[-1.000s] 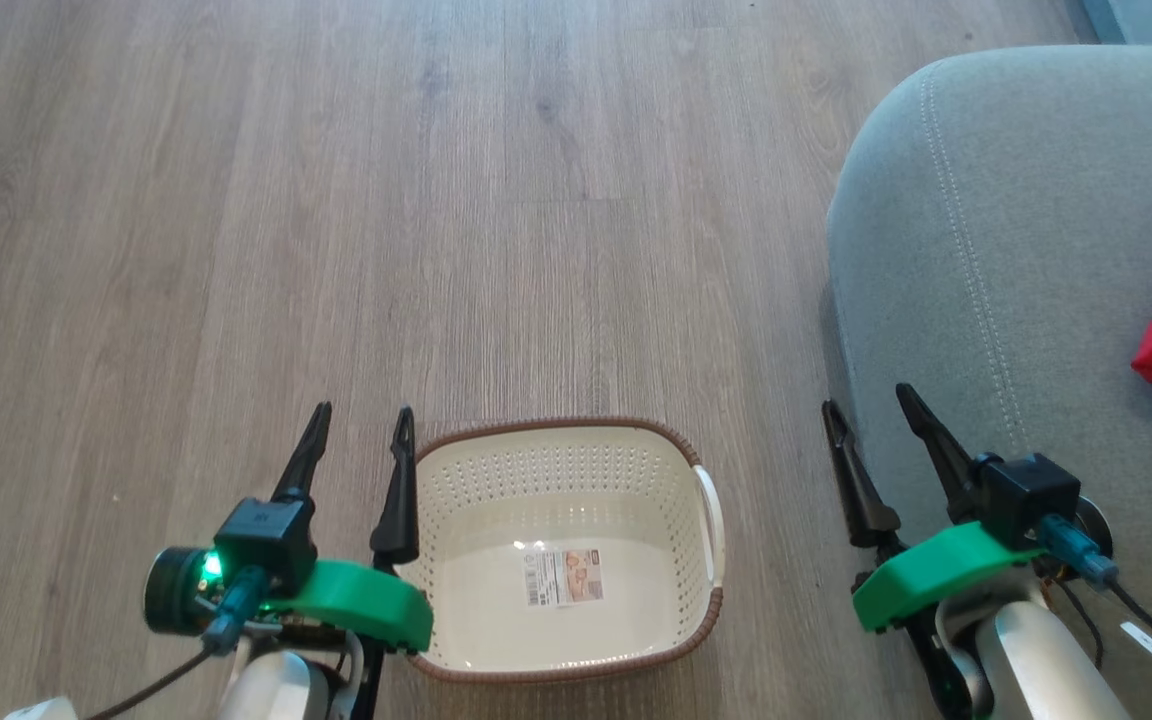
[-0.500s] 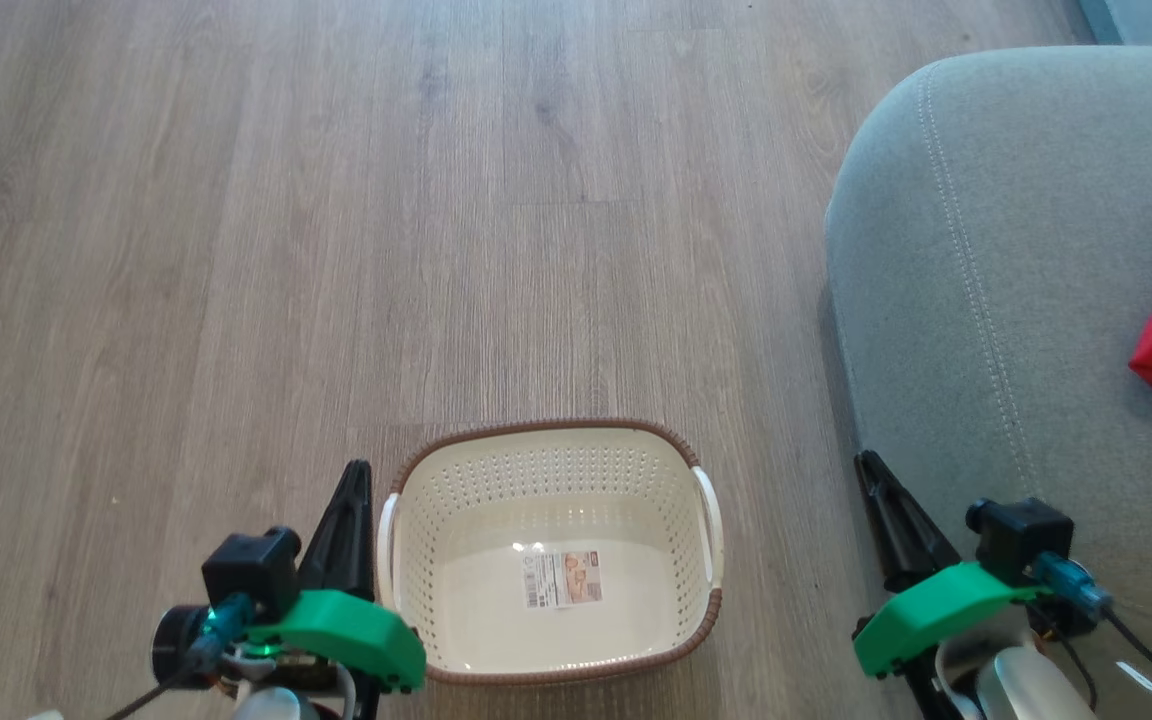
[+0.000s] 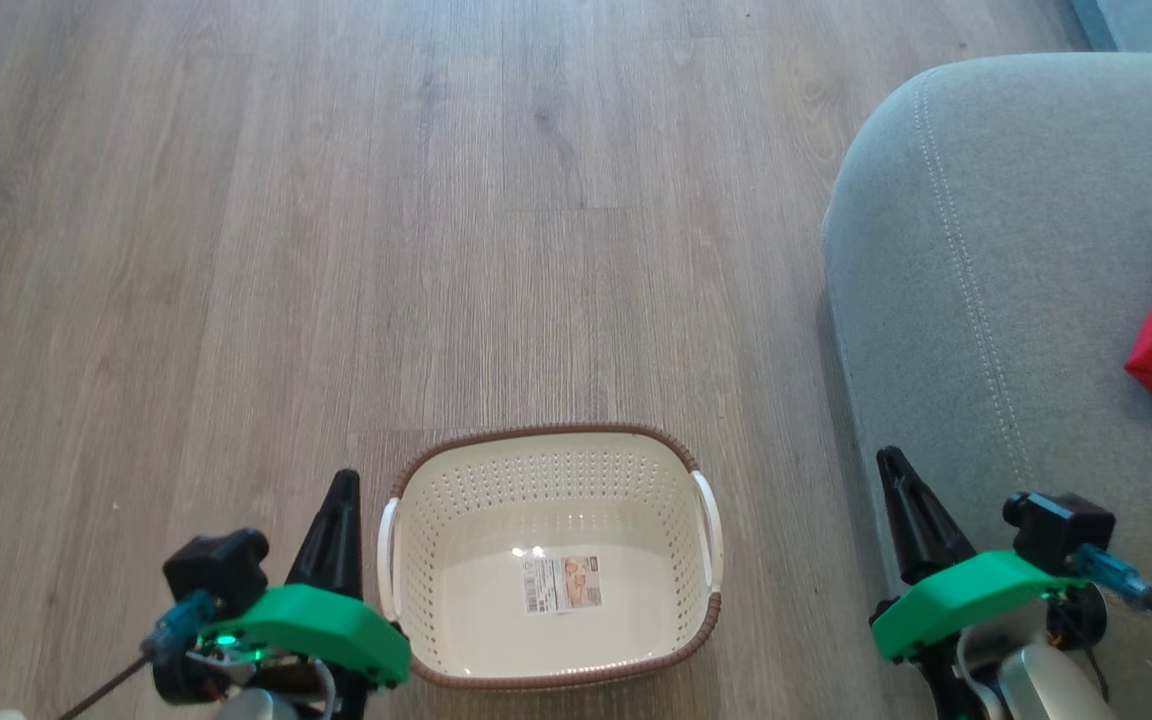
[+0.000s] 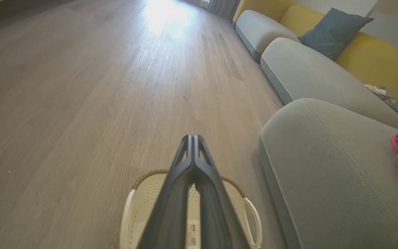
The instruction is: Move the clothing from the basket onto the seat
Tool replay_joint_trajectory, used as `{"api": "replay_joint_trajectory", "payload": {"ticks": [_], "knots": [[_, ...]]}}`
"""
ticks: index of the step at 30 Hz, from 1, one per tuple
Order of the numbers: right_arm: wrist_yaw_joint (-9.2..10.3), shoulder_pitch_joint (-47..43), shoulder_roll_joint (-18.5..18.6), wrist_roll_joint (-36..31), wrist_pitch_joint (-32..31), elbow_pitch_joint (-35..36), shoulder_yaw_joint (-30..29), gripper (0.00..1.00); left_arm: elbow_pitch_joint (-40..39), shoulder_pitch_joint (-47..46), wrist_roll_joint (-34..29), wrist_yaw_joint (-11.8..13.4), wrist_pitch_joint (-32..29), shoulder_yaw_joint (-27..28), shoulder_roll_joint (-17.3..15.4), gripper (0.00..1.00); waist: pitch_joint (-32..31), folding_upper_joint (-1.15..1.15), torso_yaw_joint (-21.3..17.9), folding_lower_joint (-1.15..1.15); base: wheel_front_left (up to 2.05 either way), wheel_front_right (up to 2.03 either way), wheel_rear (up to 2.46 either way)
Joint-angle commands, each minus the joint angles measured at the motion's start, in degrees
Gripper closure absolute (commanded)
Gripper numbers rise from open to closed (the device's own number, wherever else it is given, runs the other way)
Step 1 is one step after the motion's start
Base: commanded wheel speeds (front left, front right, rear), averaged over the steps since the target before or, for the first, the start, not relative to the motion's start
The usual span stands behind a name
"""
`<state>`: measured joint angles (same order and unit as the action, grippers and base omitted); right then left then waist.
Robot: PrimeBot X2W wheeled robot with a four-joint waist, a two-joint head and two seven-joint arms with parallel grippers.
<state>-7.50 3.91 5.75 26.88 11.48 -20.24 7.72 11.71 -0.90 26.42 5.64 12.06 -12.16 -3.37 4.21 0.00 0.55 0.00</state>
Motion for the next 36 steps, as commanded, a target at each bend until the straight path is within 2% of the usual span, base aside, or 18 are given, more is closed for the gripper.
{"api": "replay_joint_trajectory", "payload": {"ticks": [1, 36], "knots": [[0.0, 1.87, 0.14, 1.85, -0.3, 2.2, -0.49, 1.0, -1.58, -2.34, 1.74, -0.68, -0.26, 1.28, -0.56, 1.0, -0.06, 0.0, -0.01, 0.0, 0.0, 0.0, 0.0], [0.0, 1.93, -0.22, 24.47, -5.62, 3.64, -4.28, 1.0, -0.34, -3.25, 25.02, -4.98, -5.35, 5.78, -1.27, 1.0, -1.42, 0.0, -0.19, 0.0, 0.0, 0.0, 0.0]]}}
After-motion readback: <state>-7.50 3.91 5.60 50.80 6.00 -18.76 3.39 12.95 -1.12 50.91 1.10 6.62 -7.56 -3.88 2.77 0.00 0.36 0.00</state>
